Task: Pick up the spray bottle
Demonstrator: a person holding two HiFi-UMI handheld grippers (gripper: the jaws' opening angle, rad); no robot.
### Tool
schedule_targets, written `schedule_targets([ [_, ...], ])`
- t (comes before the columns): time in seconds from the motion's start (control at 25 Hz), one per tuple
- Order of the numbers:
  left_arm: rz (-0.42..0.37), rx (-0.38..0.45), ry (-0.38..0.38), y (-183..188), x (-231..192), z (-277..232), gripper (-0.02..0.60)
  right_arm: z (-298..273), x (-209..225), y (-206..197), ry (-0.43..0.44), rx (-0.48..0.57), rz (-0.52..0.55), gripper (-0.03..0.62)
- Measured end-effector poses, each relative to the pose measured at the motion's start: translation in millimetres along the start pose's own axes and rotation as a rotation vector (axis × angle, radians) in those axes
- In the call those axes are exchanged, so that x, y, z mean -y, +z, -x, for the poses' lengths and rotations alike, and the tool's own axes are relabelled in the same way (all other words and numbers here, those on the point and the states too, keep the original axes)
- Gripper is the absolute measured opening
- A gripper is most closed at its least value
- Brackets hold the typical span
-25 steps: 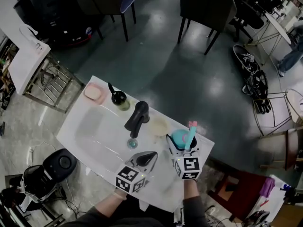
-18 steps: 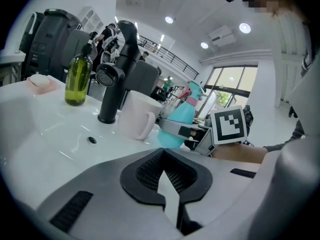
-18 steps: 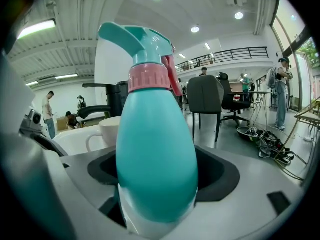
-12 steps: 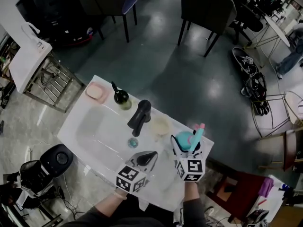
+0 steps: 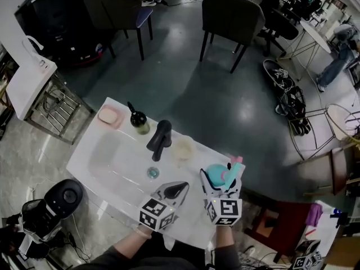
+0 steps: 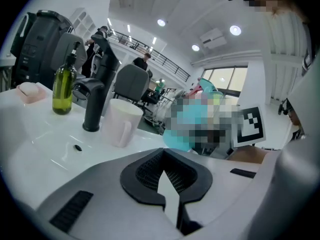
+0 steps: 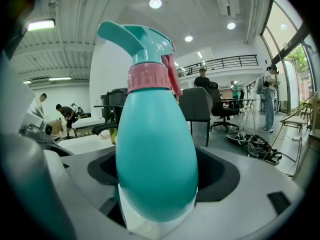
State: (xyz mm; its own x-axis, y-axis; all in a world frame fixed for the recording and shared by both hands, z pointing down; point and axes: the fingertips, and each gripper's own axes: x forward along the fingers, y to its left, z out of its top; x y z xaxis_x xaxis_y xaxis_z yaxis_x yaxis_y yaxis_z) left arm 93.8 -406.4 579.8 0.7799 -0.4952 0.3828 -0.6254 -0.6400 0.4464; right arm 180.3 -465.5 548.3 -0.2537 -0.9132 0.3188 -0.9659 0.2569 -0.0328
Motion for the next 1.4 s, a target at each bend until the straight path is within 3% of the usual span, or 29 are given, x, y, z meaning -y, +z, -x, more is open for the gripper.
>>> schedule_targets([
  [0.6,-0.072,0.0,-0.146,18,52,15,0.005,92,-13,19,-0.11,0.029,-0.037,0.374],
  [1.0,-0.121,0.017,-0.194,30,72,43,0.005,120,-48,24,-0.062,0.022,-0.075,0.374],
  [1.4,-0.143,-0.006,-0.217,26,71,50,0.005,127,-60,20,-0.095,0.021,-0.061,0.374],
])
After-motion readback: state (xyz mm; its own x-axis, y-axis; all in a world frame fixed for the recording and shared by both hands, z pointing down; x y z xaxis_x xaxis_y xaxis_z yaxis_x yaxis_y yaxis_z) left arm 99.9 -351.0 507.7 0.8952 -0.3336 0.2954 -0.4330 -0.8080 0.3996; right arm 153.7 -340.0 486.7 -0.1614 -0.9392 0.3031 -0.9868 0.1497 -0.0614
